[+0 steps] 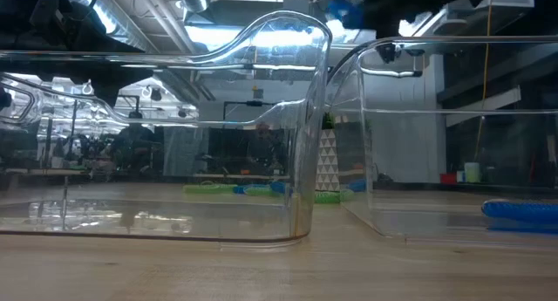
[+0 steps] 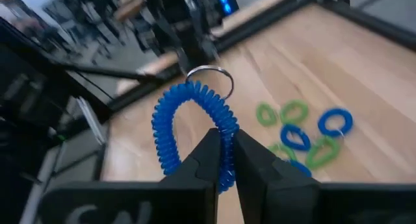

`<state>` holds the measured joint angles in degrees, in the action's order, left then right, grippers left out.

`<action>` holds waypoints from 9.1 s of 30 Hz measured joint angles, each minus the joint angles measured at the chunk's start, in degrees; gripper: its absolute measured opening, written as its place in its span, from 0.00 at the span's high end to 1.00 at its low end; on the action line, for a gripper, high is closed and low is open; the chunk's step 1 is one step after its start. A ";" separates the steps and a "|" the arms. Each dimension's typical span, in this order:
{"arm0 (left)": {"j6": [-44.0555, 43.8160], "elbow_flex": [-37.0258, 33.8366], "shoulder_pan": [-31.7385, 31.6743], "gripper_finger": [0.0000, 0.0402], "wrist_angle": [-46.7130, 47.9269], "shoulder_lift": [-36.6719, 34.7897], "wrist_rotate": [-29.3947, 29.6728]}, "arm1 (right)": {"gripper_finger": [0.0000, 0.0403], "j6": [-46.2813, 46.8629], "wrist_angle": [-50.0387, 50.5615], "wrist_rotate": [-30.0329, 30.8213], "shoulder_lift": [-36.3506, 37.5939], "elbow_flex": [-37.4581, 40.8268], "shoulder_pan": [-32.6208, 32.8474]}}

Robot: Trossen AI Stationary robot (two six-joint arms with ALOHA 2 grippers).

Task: Sort spring keychains
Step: Put the blue spring keychain into the right transparent bin, then put the green spring keychain into the left transparent bin

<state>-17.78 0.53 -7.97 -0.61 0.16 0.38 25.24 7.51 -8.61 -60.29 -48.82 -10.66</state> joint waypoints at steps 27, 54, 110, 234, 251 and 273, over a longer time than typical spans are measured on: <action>-0.02 0.01 -0.01 0.56 -0.01 -0.01 0.02 | 0.90 0.70 -6.24 -2.11 8.28 -0.02 4.76; 0.00 0.00 -0.01 0.56 0.00 -0.01 0.00 | 0.90 16.74 -11.39 -9.05 9.49 -0.02 27.33; 0.02 -0.01 0.00 0.56 -0.01 -0.01 0.00 | 0.90 12.95 15.35 17.88 -8.71 -0.02 48.42; 0.00 0.01 0.01 0.56 -0.01 -0.01 0.00 | 0.59 -20.18 25.94 12.71 -37.24 -22.14 10.36; 0.02 0.01 0.01 0.56 -0.01 -0.01 0.00 | 0.59 -18.21 26.20 6.25 -45.90 -22.12 6.94; 0.02 -0.01 -0.01 0.56 -0.01 -0.01 0.00 | 0.59 10.67 18.30 1.61 -46.08 -22.10 4.00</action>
<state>-17.76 0.52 -7.99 -0.62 0.14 0.39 35.90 25.82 -7.00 -106.37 -70.91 -6.66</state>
